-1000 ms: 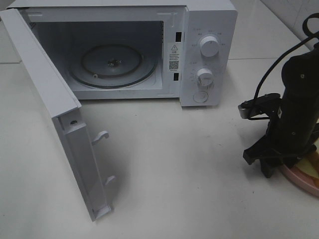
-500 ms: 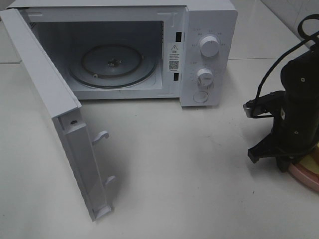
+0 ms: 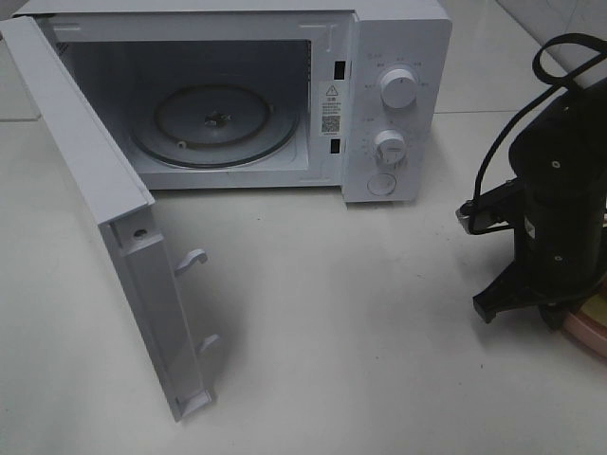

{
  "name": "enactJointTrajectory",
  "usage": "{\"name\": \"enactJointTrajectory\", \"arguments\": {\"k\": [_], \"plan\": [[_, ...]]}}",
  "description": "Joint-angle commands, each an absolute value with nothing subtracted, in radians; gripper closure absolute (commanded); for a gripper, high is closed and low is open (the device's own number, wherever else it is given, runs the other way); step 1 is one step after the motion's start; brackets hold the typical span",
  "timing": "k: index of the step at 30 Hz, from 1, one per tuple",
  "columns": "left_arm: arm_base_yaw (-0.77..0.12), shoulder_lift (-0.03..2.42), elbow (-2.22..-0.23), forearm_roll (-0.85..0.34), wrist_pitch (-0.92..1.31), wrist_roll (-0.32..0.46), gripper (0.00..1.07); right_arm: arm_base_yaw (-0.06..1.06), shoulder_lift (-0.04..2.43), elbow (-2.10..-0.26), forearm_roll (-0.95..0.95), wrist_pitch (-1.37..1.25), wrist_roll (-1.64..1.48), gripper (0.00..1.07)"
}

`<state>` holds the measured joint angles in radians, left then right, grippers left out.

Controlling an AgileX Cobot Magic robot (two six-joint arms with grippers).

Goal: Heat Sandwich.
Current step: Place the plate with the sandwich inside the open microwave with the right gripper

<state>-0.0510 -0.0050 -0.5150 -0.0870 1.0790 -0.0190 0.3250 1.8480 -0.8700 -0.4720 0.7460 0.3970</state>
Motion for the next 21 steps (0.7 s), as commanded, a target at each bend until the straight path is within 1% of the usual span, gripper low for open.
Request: {"name": "enactJointTrajectory", "arguments": {"k": [1,6,10,21], "plan": [[-0.049,-0.028,-0.515,-0.091,1.073,-0.017,0.07,0.333,1.814,-0.868,-0.494,0.784,0.43,1.07],[-0.049,-0.028,-0.515,-0.091,1.073,-0.017,0.07,0.338,1.778,-0.865,-0.505,0.821,0.435,1.07],[-0.049,-0.028,-0.515,-0.091,1.073,-0.017,0.07,0.372,1.756,-0.865,-0.548,0.864,0.457,1.07],[-0.049,-0.028,-0.515,-0.091,1.073,-0.017,0.07,0.467,1.676,-0.855,-0.566,0.94,0.46,1.07]]}}
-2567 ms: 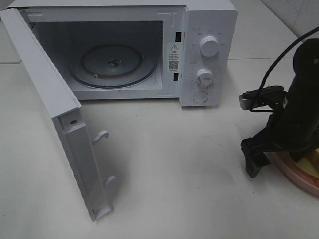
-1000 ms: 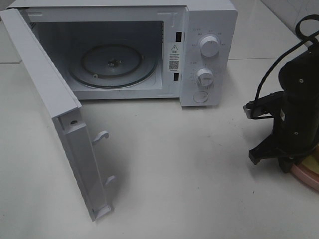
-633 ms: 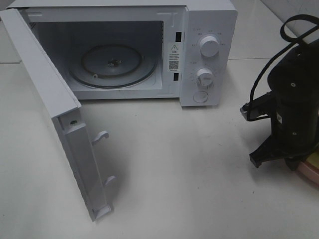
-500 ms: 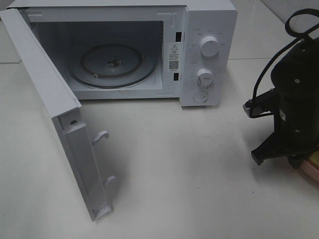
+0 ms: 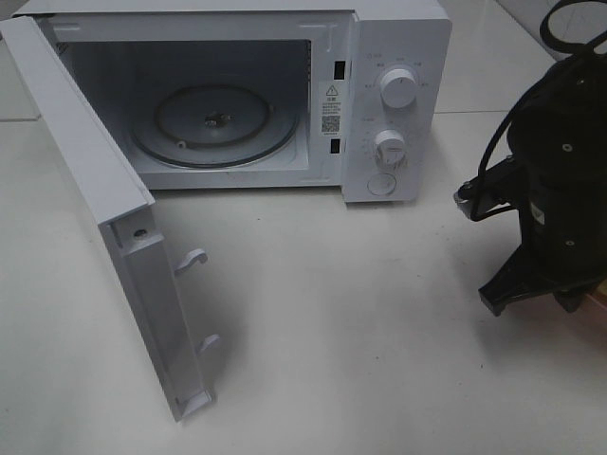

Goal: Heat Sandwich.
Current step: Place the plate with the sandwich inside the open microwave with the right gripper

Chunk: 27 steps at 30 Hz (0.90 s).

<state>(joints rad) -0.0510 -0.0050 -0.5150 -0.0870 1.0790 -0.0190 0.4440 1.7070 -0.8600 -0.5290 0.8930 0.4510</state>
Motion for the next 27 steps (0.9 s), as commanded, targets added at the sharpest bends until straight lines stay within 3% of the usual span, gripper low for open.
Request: {"name": "enactJointTrajectory", "arguments": {"k": [1,27], "plan": [[-0.049,-0.028,-0.515,-0.091,1.073,-0.017,0.07,0.467,1.676,-0.855,-0.566,0.94,0.46,1.07],[-0.049,-0.028,-0.515,-0.091,1.073,-0.017,0.07,0.797,1.503,-0.855,-0.572,1.015,0.346,1.07]]}}
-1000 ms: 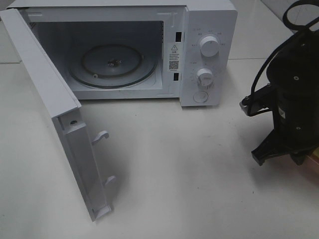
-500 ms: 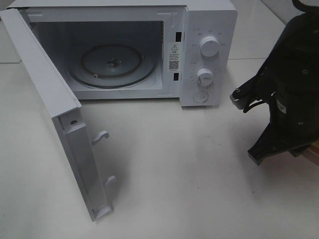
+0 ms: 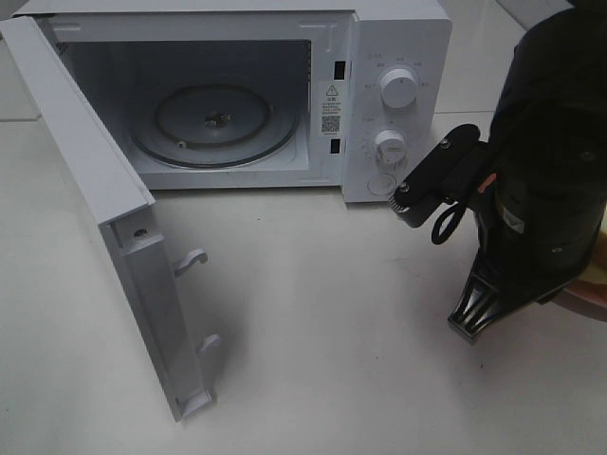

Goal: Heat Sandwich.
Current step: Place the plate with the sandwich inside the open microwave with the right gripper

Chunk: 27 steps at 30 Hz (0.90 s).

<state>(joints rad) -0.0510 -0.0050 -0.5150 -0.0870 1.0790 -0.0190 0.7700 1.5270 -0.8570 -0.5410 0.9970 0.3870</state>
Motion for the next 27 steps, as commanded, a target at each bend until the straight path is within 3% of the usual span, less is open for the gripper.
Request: {"name": "enactJointTrajectory", "arguments": {"k": [1,10,27], "plan": [[-0.049,-0.028,-0.515,-0.091,1.073,-0.017,0.07,0.808,1.499,-0.855,-0.572,1.015,0.337,1.07],[-0.049,-0.028,-0.515,-0.091,1.073,-0.017,0.07,0.889,1.452,-0.855,-0.575,1.013,0.201,1.07],[-0.049,-0.028,-0.515,-0.091,1.073,-0.017,0.07,0.902,1.425,-0.854,-0.565,0.919,-0.202,1.07]]}}
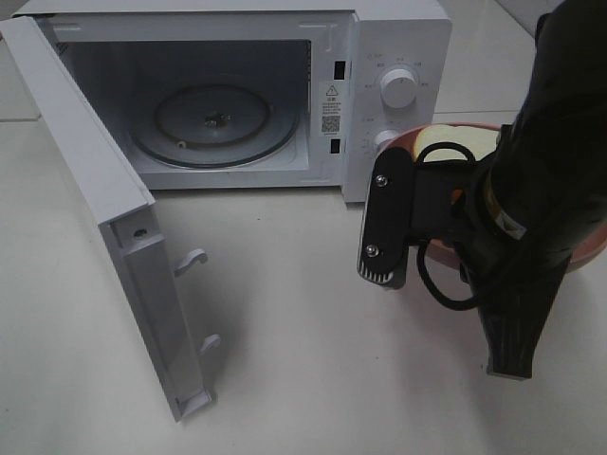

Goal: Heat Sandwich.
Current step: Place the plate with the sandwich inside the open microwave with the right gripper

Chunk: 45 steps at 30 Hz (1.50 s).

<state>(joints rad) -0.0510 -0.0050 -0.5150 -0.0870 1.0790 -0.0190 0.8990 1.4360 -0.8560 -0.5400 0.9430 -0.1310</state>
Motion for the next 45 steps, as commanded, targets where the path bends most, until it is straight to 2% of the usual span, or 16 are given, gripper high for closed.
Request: {"name": "enactJointTrajectory", "arguments": {"k": [1,23,30,37,42,45], "plan": [[-0.049,-0.028,-0.515,-0.091,1.073,-0.017,0.07,0.902,1.425,-0.854,-0.565,0.907,-0.226,1.07],[-0.049,-0.028,-0.515,-0.091,1.073,-0.017,0.07,0.902,1.425,-0.854,-0.448,0.692,-0.816,1.07],[-0.049,-0.028,-0.515,-0.091,1.073,-0.017,0.07,0.902,1.427,-0.854,-0.436,0.631,-0.811,1.07],[-0.049,-0.028,-0.515,-0.091,1.073,-0.017,0.07,0.898,1.434,-0.854,-0.432,0.605,-0.949,1.07],[-0.049,-0.028,-0.515,-0.091,1.073,-0.017,0.07,0.831,1.434,-0.854,-0.349,0.56,-1.077,1.07],[-0.049,-0.028,-0.515,-0.091,1.073,-0.017,0.07,0.767,1.434,-0.854,-0.208,0.562,-1.31,1.07]]}}
